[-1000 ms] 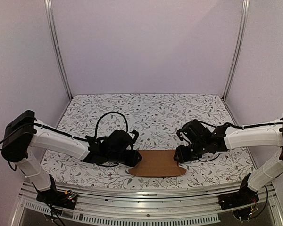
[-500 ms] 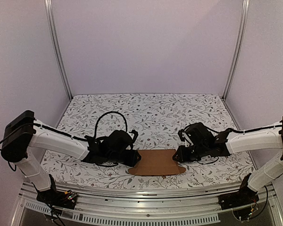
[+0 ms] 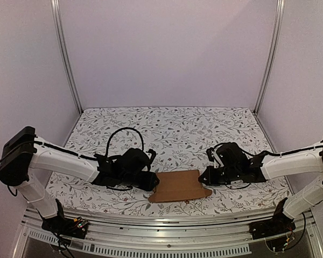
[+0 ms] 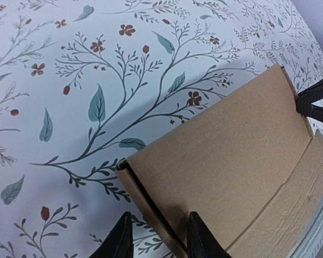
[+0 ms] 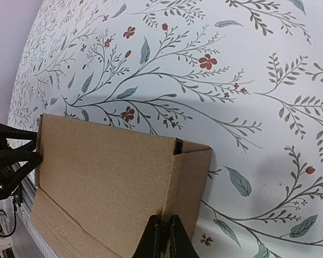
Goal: Fold the paper box
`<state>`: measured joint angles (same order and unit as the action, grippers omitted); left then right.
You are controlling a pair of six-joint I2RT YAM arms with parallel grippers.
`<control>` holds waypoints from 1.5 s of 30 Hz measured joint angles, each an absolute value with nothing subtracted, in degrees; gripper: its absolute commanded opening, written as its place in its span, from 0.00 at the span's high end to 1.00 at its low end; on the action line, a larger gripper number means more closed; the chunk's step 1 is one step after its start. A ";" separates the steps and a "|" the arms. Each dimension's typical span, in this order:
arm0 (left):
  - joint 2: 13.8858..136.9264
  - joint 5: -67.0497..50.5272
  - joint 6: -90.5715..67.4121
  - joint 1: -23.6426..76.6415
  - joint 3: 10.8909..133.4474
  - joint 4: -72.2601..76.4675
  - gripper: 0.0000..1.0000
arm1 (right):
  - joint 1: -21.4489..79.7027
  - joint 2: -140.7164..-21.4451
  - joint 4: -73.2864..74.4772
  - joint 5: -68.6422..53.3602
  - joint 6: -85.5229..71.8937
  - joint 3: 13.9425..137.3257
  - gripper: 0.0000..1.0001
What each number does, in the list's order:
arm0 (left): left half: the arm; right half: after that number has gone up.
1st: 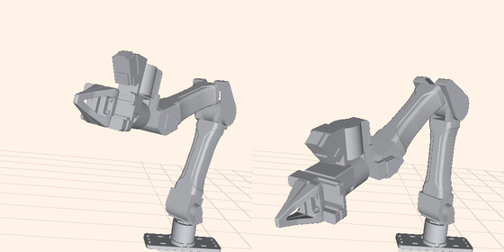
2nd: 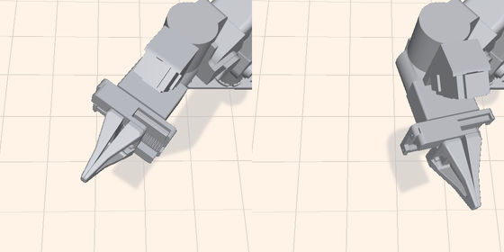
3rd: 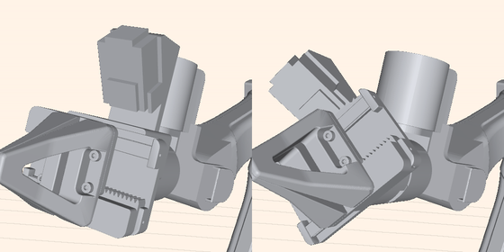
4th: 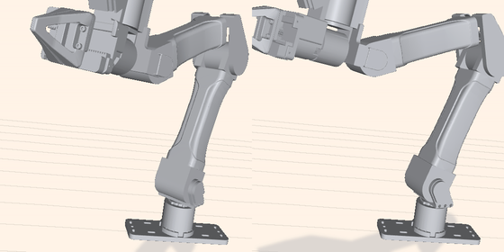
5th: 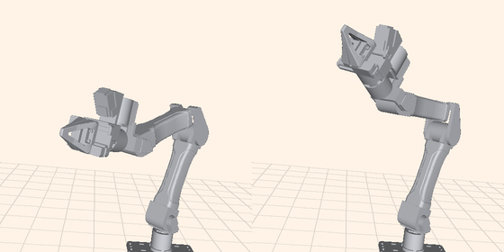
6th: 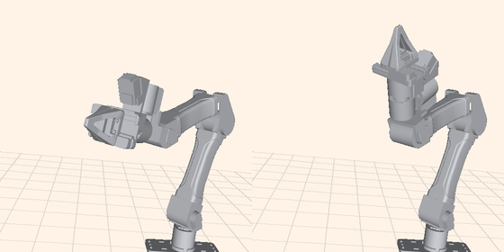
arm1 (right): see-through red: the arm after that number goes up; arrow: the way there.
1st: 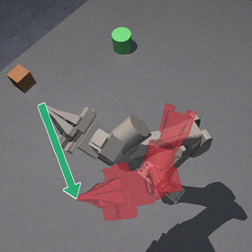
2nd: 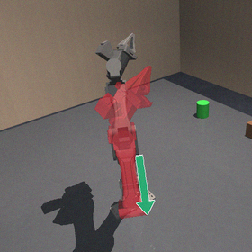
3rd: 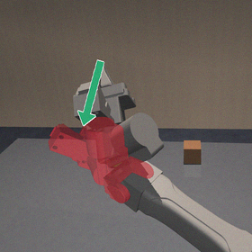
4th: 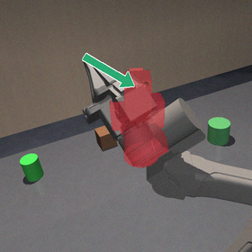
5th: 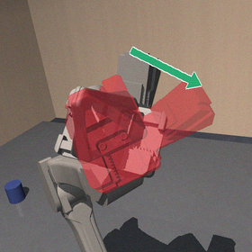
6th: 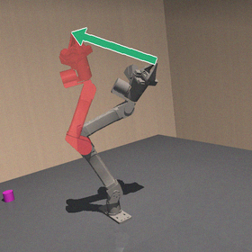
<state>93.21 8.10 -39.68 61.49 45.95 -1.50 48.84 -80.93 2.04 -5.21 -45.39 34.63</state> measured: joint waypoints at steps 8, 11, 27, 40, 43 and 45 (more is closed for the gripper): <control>87.64 7.44 -40.38 61.47 43.55 -4.75 0.42 | 46.76 -79.90 -2.31 -7.99 -45.01 31.59 1.00; 85.01 6.02 -40.82 61.36 42.17 -4.25 0.36 | 46.02 -79.50 -3.60 -8.82 -44.73 30.57 1.00; 86.24 -9.76 -57.58 59.27 29.15 23.38 0.01 | 45.23 -79.11 -7.88 -10.26 -44.27 28.12 1.00; 105.41 -15.86 -76.82 58.26 25.61 58.30 0.08 | 45.19 -78.41 -9.30 -10.68 -44.27 26.83 1.00; 109.21 -16.38 -79.94 58.15 25.23 65.12 0.11 | 45.19 -78.19 -9.43 -10.68 -44.27 26.59 1.00; 110.91 -16.56 -81.60 58.06 24.88 68.47 0.14 | 45.19 -78.11 -9.41 -10.72 -44.29 26.52 1.00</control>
<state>110.91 -16.56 -81.60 58.06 24.88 68.47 45.19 -78.11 -9.41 -10.72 -44.29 26.52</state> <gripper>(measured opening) 0.893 0.007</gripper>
